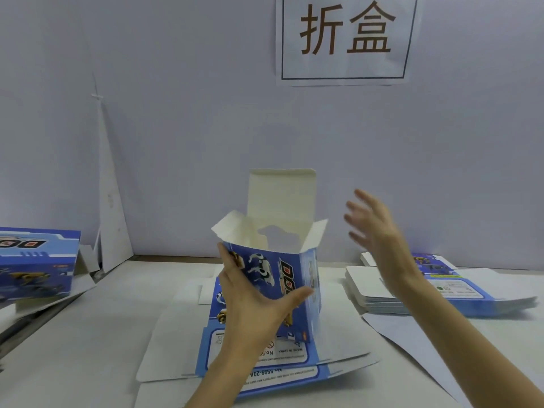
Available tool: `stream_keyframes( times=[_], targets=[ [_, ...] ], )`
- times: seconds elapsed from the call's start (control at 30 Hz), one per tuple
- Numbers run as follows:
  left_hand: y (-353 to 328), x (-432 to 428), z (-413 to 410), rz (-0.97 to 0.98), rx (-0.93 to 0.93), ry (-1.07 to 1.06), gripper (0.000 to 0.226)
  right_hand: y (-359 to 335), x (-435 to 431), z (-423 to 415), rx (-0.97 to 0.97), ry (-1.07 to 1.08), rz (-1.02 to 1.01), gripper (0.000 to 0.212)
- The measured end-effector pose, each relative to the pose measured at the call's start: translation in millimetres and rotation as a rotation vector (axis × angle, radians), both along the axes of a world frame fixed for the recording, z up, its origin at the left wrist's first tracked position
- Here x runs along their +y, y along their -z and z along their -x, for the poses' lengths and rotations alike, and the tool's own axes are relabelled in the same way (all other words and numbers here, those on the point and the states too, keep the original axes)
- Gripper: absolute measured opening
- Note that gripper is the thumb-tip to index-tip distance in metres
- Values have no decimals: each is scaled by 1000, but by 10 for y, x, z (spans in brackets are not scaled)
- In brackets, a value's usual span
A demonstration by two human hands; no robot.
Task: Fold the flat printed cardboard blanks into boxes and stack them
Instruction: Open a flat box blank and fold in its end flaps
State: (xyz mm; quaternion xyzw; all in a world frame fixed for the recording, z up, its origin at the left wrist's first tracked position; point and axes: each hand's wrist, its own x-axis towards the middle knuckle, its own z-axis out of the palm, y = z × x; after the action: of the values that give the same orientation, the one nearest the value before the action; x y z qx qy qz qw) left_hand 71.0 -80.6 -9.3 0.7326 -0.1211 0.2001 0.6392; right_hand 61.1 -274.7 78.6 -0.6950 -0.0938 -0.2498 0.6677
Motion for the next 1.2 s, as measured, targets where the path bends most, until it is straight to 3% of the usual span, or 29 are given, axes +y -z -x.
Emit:
stream_keyframes(
  times=[0.1,0.17,0.33,0.5,0.63,0.77,0.9,1.2],
  targets=[
    [50,-24,-27,9,-1,12,122,582,-36,76,219,-226,229,71],
    [113,-16,-66,-69,26,39,106,867,-5,116,270,-264,289,79],
    [361,73,-165,-178,172,210,87,1167,67,83,164,-206,100,61],
    [579,85,-247,-156,155,138,41,1437,186,63,218,-170,58,71],
    [622,55,-246,-125,109,105,40,1518,238,82,218,-102,154,69],
    [606,69,-217,-183,99,157,53,1586,245,81,194,-23,211,62],
    [635,51,-224,-156,101,121,43,1591,269,92,215,-11,173,73],
    [631,49,-189,-180,68,115,48,1601,271,95,175,31,219,59]
  ],
)
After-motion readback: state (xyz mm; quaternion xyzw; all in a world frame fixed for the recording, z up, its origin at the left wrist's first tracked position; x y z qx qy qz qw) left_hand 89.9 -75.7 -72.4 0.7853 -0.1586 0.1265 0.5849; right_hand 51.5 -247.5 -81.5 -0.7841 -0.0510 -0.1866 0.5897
